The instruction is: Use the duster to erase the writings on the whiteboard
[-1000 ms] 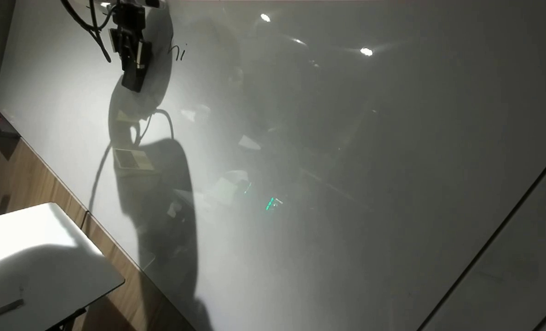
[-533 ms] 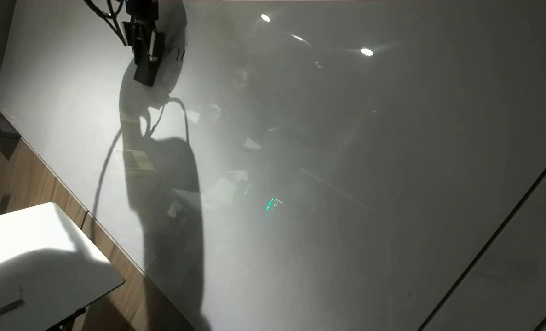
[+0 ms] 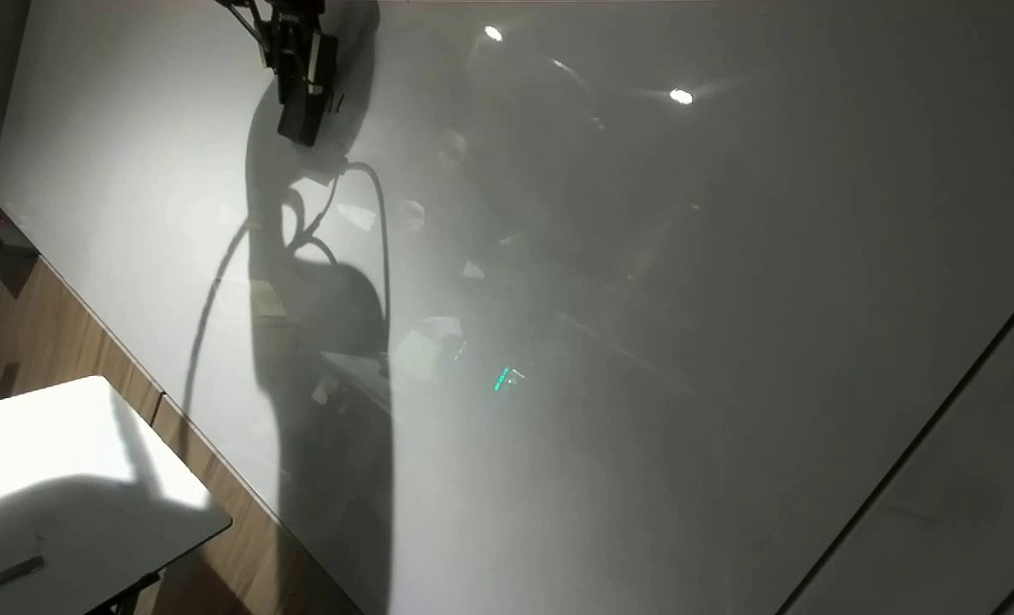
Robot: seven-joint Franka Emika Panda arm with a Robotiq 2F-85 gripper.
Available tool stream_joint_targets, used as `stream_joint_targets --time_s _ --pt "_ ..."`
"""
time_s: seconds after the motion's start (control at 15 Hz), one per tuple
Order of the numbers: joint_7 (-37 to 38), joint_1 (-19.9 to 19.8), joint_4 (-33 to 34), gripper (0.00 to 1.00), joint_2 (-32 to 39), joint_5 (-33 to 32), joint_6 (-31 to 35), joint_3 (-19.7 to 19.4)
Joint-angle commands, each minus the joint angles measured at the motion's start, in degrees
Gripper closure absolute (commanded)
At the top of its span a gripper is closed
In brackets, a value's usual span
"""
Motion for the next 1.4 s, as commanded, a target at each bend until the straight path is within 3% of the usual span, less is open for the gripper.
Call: stream_joint_targets --time_s 0.0,1.0,1.07,1.33 --pt "-3.4 -3.4 5.3 0.71 2.0 -2.7 3.9 -3.0" --pt "-10.8 -7.0 7.5 0.71 1.5 1.7 -1.1 -6.7" --pt "-10.6 -6.5 6.1 0.71 0.2 2.9 -2.0 -6.3" --pt "-15.4 -6.9 -11.6 0.71 -8.2 8.5 3.8 -8.7"
